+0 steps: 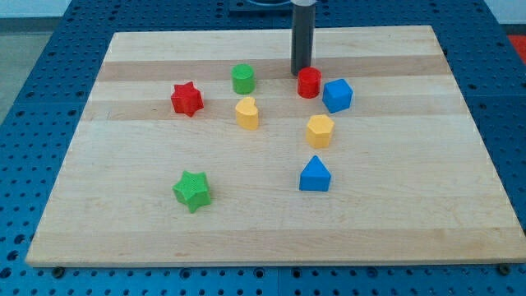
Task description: Move the green circle closer to the red circle
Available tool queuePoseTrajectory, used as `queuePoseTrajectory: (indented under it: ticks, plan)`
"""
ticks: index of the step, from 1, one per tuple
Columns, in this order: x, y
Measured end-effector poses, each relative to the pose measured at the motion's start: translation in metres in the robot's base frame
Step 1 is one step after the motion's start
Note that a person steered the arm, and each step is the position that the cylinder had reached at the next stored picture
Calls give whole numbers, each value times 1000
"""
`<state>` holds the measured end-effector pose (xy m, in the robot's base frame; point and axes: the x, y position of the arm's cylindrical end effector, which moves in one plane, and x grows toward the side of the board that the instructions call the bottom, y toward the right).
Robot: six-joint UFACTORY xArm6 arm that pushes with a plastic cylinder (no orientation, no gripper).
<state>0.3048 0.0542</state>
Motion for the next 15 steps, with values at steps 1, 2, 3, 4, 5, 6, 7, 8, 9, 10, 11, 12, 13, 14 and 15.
queuePoseTrajectory:
  ticks: [1,2,3,4,5,6,7,8,9,10,11,12,13,14,15]
  plan:
    - [0,33]
    - [0,39]
    - [7,39]
    - [23,39]
    - [25,29]
    - [25,16]
    - [23,16]
    - [-21,-4]
    - [-48,-58]
    - [-51,-136]
    - [-45,-215]
    - [-20,-265]
    - [1,-265]
    - [52,-247]
    - [57,-245]
